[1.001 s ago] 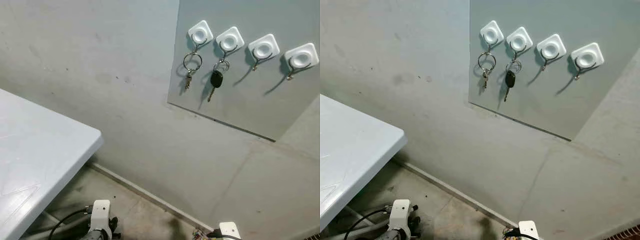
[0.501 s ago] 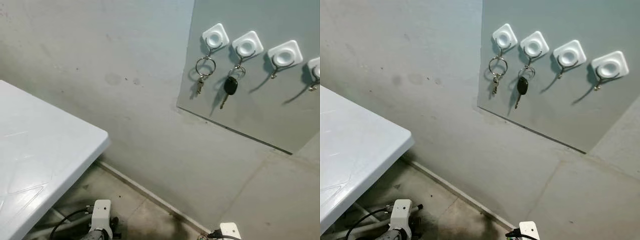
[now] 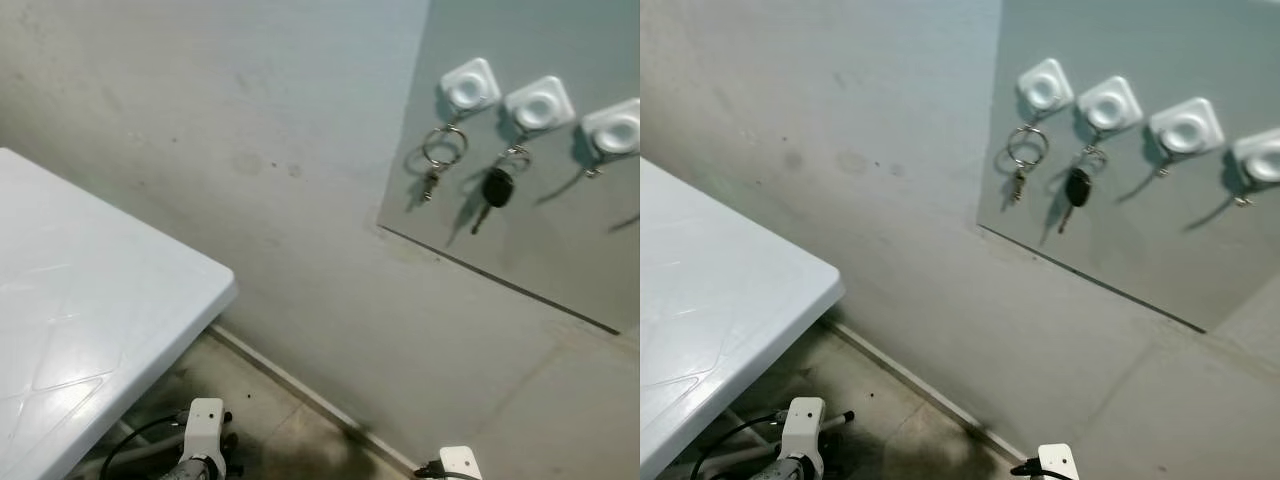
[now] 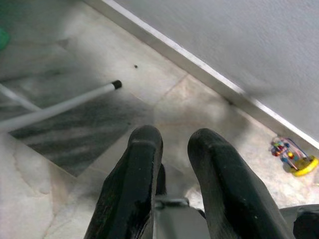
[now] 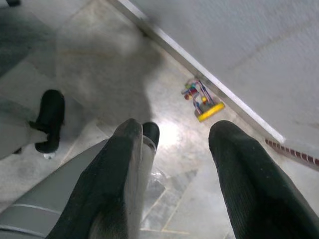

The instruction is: Hang keys on a hook

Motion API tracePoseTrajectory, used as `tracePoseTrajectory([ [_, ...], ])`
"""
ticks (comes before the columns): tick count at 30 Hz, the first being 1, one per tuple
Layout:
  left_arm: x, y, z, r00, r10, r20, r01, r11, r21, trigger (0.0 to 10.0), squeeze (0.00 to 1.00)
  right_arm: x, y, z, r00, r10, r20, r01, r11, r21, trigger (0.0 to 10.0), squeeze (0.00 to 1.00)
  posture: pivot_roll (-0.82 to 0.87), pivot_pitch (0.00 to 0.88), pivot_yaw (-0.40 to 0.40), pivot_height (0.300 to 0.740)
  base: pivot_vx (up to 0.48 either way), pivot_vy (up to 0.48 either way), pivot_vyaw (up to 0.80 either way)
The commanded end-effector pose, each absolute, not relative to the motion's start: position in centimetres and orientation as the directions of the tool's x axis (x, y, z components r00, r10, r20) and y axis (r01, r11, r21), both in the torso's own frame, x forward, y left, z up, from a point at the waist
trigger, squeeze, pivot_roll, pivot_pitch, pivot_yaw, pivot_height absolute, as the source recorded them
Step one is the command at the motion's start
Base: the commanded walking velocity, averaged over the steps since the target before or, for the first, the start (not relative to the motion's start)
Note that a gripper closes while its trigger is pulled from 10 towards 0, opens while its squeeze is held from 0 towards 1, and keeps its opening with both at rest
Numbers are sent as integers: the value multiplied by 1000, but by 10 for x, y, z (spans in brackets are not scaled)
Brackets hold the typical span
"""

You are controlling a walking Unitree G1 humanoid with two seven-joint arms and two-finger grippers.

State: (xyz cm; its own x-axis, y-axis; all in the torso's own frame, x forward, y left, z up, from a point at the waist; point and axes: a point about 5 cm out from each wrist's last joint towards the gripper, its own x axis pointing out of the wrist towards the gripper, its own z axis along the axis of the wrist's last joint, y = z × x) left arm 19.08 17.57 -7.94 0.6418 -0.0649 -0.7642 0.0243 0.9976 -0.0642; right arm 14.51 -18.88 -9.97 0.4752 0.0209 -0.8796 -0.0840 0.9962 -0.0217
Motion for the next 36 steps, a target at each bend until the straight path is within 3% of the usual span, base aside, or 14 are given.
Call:
tracePoseTrajectory([
  [1, 190, 173, -80, 637, -81, -766, 40, 997, -72, 10000, 0, 144, -192, -100, 471, 9, -882, -85, 996, -35, 10000, 0, -35, 0, -18, 740, 0, 0, 800],
  [36, 189, 172, -81, 626, -77, -776, 52, 997, -57, 10000, 0, 142, -195, -100, 464, 9, -886, -100, 994, -43, 10000, 0, -37, 0, -21, 740, 0, 12, 800],
])
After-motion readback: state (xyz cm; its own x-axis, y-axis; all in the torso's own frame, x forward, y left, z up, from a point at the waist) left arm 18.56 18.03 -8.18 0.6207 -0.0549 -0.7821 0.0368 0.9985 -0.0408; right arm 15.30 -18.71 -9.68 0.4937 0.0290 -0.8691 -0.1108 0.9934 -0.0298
